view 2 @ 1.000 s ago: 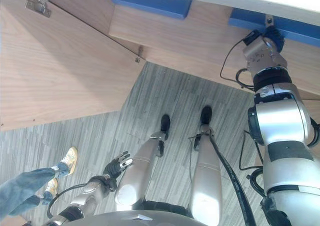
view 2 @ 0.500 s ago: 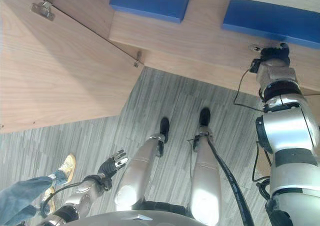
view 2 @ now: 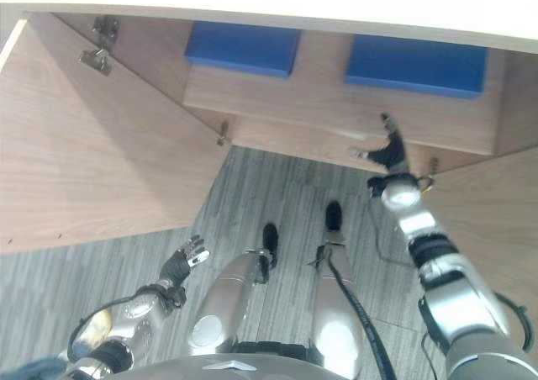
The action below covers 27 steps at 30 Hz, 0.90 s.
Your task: Put the empty folder in the office cabinet
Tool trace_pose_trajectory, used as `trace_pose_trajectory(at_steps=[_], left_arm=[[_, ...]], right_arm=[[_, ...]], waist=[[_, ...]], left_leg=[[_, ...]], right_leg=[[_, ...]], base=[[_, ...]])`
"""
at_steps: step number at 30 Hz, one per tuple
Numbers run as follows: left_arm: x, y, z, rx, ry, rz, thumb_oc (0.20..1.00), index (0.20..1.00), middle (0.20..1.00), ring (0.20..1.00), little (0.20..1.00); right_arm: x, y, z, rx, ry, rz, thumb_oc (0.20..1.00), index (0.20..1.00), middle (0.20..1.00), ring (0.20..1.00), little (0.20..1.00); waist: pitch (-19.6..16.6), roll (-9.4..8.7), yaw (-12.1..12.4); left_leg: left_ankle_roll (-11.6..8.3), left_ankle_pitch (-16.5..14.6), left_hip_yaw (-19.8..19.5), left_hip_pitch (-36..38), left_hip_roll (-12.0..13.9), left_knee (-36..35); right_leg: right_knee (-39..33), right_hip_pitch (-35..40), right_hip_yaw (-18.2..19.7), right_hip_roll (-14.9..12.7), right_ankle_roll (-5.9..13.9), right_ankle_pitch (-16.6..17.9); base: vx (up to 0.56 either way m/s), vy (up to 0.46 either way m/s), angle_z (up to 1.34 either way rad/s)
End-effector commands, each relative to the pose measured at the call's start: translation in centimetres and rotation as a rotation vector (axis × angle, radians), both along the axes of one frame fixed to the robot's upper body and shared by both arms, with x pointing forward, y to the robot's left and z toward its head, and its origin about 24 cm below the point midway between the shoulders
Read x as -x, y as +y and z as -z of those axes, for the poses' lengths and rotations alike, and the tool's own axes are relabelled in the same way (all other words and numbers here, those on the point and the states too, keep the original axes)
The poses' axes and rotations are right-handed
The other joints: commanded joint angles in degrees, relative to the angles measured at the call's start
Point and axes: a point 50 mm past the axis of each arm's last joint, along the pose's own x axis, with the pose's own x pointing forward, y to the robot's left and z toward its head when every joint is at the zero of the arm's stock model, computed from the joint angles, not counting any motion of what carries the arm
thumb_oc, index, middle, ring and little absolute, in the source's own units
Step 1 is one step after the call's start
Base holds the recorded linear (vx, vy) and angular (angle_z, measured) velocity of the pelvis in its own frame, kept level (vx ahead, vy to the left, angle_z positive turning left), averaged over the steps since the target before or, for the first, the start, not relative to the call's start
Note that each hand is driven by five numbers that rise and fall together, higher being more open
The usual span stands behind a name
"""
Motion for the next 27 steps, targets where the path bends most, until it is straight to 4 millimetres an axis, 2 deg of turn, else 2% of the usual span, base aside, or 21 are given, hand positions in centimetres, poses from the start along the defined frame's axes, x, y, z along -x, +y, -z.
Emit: trace_pose_trajectory(at_steps=[1, 3, 5, 6, 9, 12, 15, 16, 17, 21, 24, 26, 27], left_arm=[[2.9, 1.7, 1.8, -0.076, 0.101, -0.044, 1.0, 1.0, 1.0, 1.0, 1.0], [3.5, 1.7, 2.4, -0.087, 0.135, -0.048, 1.0, 1.0, 1.0, 1.0, 1.0], [3.9, 1.7, 2.8, -0.075, 0.157, -0.054, 1.0, 1.0, 1.0, 1.0, 1.0], [4.5, 1.7, 3.3, -0.079, 0.184, -0.05, 1.0, 1.0, 1.0, 1.0, 1.0], [5.5, 1.8, 4.0, -0.09, 0.232, -0.041, 1.0, 1.0, 1.0, 1.0, 1.0], [6.6, 2.1, 4.8, -0.097, 0.306, -0.044, 1.0, 1.0, 1.0, 1.0, 1.0], [7.2, 2.5, 5.1, -0.108, 0.338, -0.044, 1.0, 1.0, 1.0, 1.0, 1.0], [7.6, 2.6, 5.2, -0.115, 0.356, -0.042, 1.0, 1.0, 1.0, 1.0, 1.0], [7.7, 2.6, 5.3, -0.116, 0.365, -0.035, 1.0, 1.0, 1.0, 1.0, 1.0], [8.2, 2.5, 5.6, -0.12, 0.391, -0.062, 1.0, 1.0, 1.0, 1.0, 1.0], [7.7, 3.2, 5.5, -0.103, 0.39, -0.139, 1.0, 1.0, 1.0, 1.0, 1.0], [7.7, 3.5, 5.5, -0.085, 0.394, -0.191, 1.0, 1.0, 1.0, 1.0, 1.0], [7.7, 3.5, 5.6, -0.081, 0.394, -0.199, 1.0, 1.0, 1.0, 1.0, 1.0]], right_arm=[[1.3, -1.8, 0.8, 0.103, -0.013, 0.001, 1.0, 1.0, 1.0, 1.0, 1.0], [3.0, -2.1, 3.0, 0.097, 0.046, 0.025, 1.0, 1.0, 1.0, 1.0, 1.0], [3.7, -2.2, 3.9, 0.105, 0.074, 0.032, 1.0, 1.0, 1.0, 1.0, 1.0], [4.9, -2.0, 5.4, 0.093, 0.126, 0.027, 1.0, 1.0, 1.0, 1.0, 1.0], [6.9, -1.6, 7.3, 0.118, 0.17, 0.016, 1.0, 1.0, 1.0, 1.0, 1.0], [8.8, -1.7, 9.1, 0.131, 0.248, -0.007, 1.0, 1.0, 1.0, 1.0, 1.0], [9.9, -1.6, 9.8, 0.158, 0.258, -0.004, 1.0, 1.0, 1.0, 1.0, 1.0], [10.5, -1.7, 10.3, 0.144, 0.267, 0.042, 1.0, 1.0, 1.0, 1.0, 1.0], [10.7, -1.7, 10.4, 0.152, 0.262, 0.054, 1.0, 1.0, 1.0, 1.0, 1.0], [12.2, -2.3, 10.7, 0.169, 0.217, 0.152, 1.0, 1.0, 1.0, 1.0, 1.0], [13.0, -2.7, 10.6, 0.122, 0.169, 0.247, 1.0, 1.0, 1.0, 1.0, 1.0], [13.4, -3.1, 10.5, 0.095, 0.118, 0.37, 1.0, 1.0, 1.0, 1.0, 1.0], [13.5, -3.1, 10.6, 0.089, 0.116, 0.392, 1.0, 1.0, 1.0, 1.0, 1.0]], waist=[[-3.63, -2.16, -0.33], [-5.41, -3.32, -0.72], [-6.03, -3.49, -0.76], [-7.36, -4.3, -1.05], [-8.81, -5.17, -1.66], [-10.24, -6.03, -2.03], [-10.81, -6.51, -1.89], [-10.96, -6.75, -1.68], [-10.88, -6.57, -1.58], [-11.74, -5.7, -2.91], [-11.96, -4.12, -3.41], [-12.12, -2.88, -3.45], [-12.24, -2.67, -3.42]], left_leg=[[0.72, -9.5, 1.39, 10.01, -1.13, -0.44], [1.1, -10.51, 1.42, 12.3, -1.9, -2.3], [1.4, -11.33, 1.7, 14.31, -1.96, -3.5], [1.78, -11.62, 1.73, 16.02, -2.55, -5.19], [2.56, -11.78, 1.91, 18.14, -2.98, -6.58], [3.09, -10.7, 2.03, 20.02, -3.15, -9.09], [3.06, -9.07, 2.51, 21.32, -2.88, -11.75], [2.75, -7.74, 3.81, 22.75, -2.13, -13.92], [2.7, -7.67, 4.59, 23.4, -1.61, -14.56], [2.69, -4.58, 8.82, 24.4, 0.27, -19.41], [3.06, -1.71, 12.12, 23.19, 2.36, -21.99], [3.41, -0.44, 14.17, 22.33, 3.72, -23.2], [3.43, -0.27, 14.56, 22.21, 3.89, -23.44]], right_leg=[[-5.71, 5.35, -0.6, 1.3, 0.99, -3.16], [-8.08, 6.3, -0.83, 0.32, 2.27, -1.06], [-9.77, 7.62, -1.18, 0.18, 2.94, 0.02], [-11.72, 8.31, -1.62, -0.44, 3.89, 1.37], [-15.02, 9.46, -1.85, -0.59, 5.48, 3.08], [-17.41, 10.13, -2.74, 0.07, 6.74, 4.1], [-17.9, 10.47, -4.79, 0.71, 7.43, 4.63], [-17.01, 10.53, -7.61, 0.66, 7.63, 4.95], [-15.89, 10.7, -8.53, 0.58, 7.57, 4.89], [-6.76, 11.83, -8.83, -0.4, 6.84, 3.26], [-0.57, 14.44, -9.21, -1.31, 5.45, -0.77], [1.17, 17.74, -9.72, -1.64, 4.28, -4.98], [1.21, 18.49, -9.89, -1.73, 4.11, -5.77]], base=[[-0.2, 0.178, -0.16], [-0.2, 0.175, -0.18], [-0.21, 0.157, -0.17], [-0.25, 0.164, -0.14], [-0.17, 0.102, -0.07], [-0.15, 0.071, -0.07], [-0.13, 0.032, -0.33], [-0.16, 0.039, -0.64], [-0.23, 0.075, -0.92], [-0.21, 0.074, -0.85], [-0.27, 0.029, -0.35], [-0.25, 0.022, -0.71], [-0.17, 0.011, -0.54]])
